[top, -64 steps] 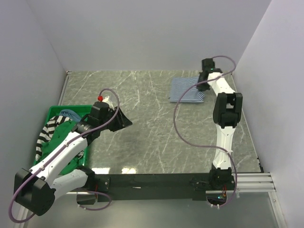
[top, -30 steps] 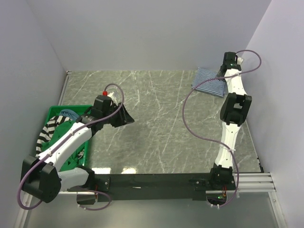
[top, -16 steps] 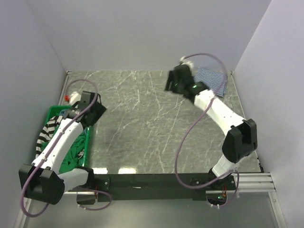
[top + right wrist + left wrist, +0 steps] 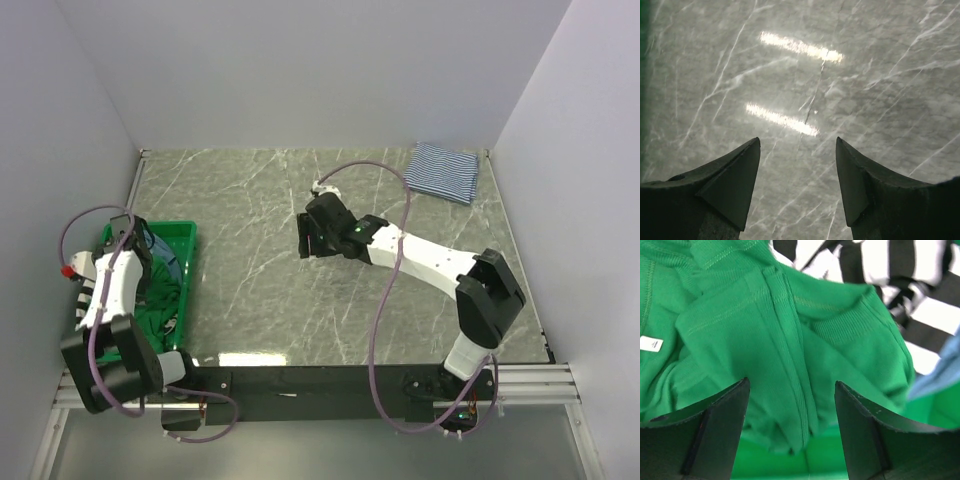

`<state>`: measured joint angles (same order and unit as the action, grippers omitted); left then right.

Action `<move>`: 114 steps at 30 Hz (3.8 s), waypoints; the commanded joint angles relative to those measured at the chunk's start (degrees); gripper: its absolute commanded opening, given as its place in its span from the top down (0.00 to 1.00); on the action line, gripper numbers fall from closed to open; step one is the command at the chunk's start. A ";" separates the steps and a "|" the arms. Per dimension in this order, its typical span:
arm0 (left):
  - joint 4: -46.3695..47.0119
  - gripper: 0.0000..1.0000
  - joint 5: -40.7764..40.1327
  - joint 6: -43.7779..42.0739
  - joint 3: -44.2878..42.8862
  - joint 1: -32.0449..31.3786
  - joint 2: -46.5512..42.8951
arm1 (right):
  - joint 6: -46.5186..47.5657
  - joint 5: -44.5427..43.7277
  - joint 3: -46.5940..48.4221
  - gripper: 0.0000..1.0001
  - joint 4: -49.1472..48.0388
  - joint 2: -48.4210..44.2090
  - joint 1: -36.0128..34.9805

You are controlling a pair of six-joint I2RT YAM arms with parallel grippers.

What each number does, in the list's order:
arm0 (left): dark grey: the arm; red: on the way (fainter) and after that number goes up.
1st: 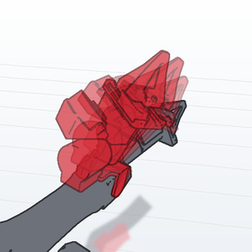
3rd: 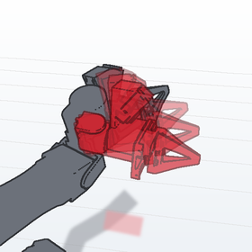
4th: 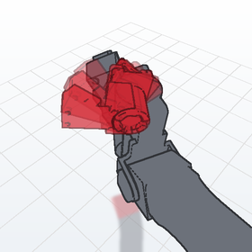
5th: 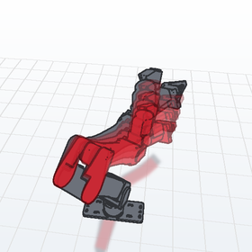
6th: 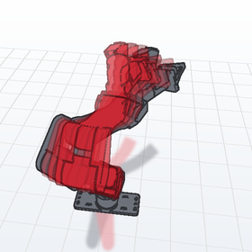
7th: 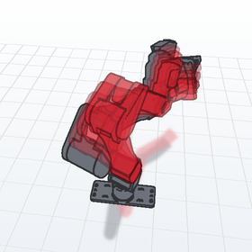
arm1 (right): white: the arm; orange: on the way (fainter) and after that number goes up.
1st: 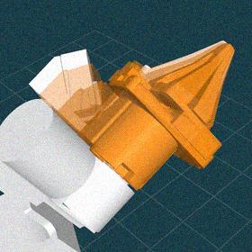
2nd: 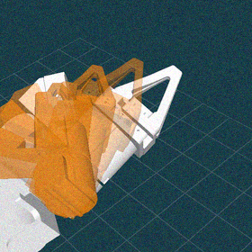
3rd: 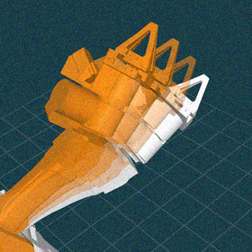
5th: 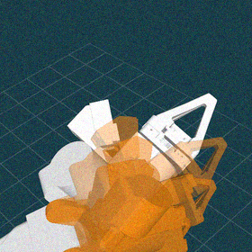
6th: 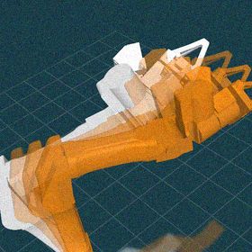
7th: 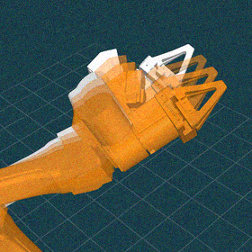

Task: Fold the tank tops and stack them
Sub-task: Grab the tank top from the pile, then move the tank top to the center of the board, then flatten the tank top out

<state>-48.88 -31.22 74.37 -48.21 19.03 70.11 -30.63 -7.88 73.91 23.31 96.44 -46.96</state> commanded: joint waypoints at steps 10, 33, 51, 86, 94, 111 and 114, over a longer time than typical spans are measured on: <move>5.46 0.54 3.18 -1.59 -0.57 2.77 8.57 | -1.01 -2.31 -5.88 0.32 -3.10 -8.29 -1.82; 13.46 0.99 22.10 -21.46 -28.50 -14.77 -16.50 | 0.31 -11.36 -1.05 0.32 1.38 -18.30 0.10; 41.39 0.74 32.44 -29.89 -9.29 -69.90 9.96 | -0.48 -13.57 -18.79 0.27 4.20 -41.86 17.95; 32.10 0.44 23.49 -24.36 -21.13 -71.85 29.12 | -12.52 -4.95 -41.56 0.39 -12.06 -36.59 13.56; 28.41 0.59 21.21 -24.88 -25.18 -71.94 33.34 | -11.47 -2.94 -41.39 0.40 -11.97 -37.30 15.58; 25.68 0.99 15.76 -22.87 -20.09 -72.11 26.16 | -9.89 -1.08 -34.20 0.43 -12.59 -29.31 12.95; 25.33 1.00 14.09 -21.37 -17.28 -72.02 22.02 | -9.80 -2.22 -31.56 0.44 -12.50 -26.67 10.49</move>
<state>-22.79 -13.76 51.35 -66.89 -52.95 98.61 -41.23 -8.71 38.22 12.64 68.01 -34.35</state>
